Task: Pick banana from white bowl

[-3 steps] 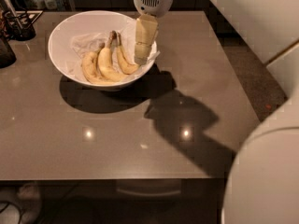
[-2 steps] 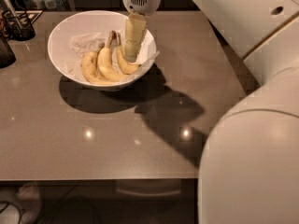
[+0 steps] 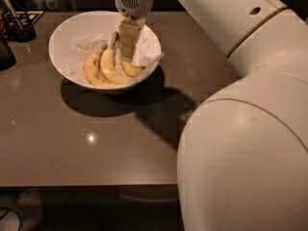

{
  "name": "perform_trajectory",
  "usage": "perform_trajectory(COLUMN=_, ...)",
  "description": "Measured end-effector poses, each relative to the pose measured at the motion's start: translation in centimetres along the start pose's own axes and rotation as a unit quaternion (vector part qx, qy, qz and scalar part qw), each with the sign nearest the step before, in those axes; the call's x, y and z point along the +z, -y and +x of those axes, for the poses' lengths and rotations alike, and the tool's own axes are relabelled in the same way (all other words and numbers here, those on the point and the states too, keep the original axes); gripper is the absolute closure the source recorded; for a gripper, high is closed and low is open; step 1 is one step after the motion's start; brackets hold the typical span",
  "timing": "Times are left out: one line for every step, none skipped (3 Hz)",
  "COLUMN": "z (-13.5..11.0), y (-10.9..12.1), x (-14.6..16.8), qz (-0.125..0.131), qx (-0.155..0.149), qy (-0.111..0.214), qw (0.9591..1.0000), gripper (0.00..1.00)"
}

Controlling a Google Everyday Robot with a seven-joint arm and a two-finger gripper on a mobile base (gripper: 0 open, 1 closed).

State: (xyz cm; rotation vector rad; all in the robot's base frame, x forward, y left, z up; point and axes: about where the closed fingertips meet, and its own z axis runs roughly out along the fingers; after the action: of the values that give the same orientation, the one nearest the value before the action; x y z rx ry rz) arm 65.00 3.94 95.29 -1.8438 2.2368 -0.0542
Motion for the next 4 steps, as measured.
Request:
perform_trajectory(z=-0.7, y=0.7, x=1.1, qz=-0.011, qx=0.003, qy=0.005, qw=0.9999, gripper=0.36)
perform_trajectory(z=-0.8, y=1.3, x=2.6, qz=-0.024, qx=0.015, qy=0.006, qw=0.9996, gripper=0.38)
perform_trajectory(z=-0.8, y=2.0, x=4.2, qz=-0.037, qx=0.026, qy=0.005, qw=0.999, gripper=0.38)
perform_trajectory(z=-1.0, y=2.3, x=5.5, qz=-0.049, qx=0.035, qy=0.003, qw=0.9982, gripper=0.43)
